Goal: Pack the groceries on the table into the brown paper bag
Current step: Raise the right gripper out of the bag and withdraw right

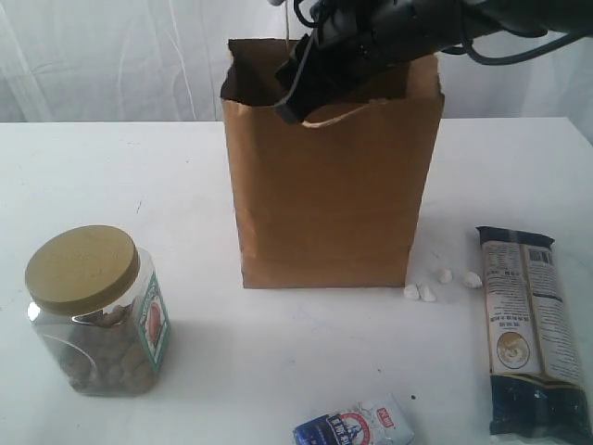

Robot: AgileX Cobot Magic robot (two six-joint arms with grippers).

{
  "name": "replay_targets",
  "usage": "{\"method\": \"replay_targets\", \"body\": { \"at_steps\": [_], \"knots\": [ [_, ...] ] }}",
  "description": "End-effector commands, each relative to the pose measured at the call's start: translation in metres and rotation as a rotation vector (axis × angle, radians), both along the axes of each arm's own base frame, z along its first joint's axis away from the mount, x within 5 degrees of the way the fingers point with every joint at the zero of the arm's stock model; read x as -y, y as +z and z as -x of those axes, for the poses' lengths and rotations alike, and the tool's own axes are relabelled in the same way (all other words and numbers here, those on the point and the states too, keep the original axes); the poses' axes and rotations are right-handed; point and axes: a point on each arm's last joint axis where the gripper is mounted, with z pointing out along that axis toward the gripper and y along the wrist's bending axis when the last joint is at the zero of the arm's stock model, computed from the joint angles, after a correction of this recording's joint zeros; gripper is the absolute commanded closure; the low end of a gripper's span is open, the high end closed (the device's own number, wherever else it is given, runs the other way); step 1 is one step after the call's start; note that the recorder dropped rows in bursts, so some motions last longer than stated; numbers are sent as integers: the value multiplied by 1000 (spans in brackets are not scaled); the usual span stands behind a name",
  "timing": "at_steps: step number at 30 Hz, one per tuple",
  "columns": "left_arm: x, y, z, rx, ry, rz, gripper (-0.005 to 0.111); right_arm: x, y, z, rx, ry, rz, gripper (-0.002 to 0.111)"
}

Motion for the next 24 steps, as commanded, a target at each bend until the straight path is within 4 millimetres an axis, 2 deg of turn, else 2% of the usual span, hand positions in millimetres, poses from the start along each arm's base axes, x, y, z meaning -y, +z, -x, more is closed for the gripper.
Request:
{"method": "replay_targets", "body": {
  "at_steps": [1,8,12,15,17,19,21,22,24],
  "knots": [
    [0,-1,0,1,-7,5,107,1,2,-2,9,-13,-13,83],
    [0,-1,0,1,-7,5,107,2,7,0,16,-11,-19,83],
    [0,-1,0,1,-7,5,107,10,33,15,42,-39,-91,83],
    [0,-1,0,1,-7,5,107,21,66,37,95,-49,-156,83],
    [0,-1,0,1,-7,5,107,31,81,51,163,-38,-109,83],
    [0,-1,0,1,-7,5,107,45,87,61,218,-45,49,84],
    [0,-1,0,1,-7,5,107,64,83,60,170,-183,162,92],
    [0,-1,0,1,-7,5,107,82,80,54,133,-319,213,98],
    [0,-1,0,1,-7,5,107,103,78,48,96,-481,202,105]
  ]
}}
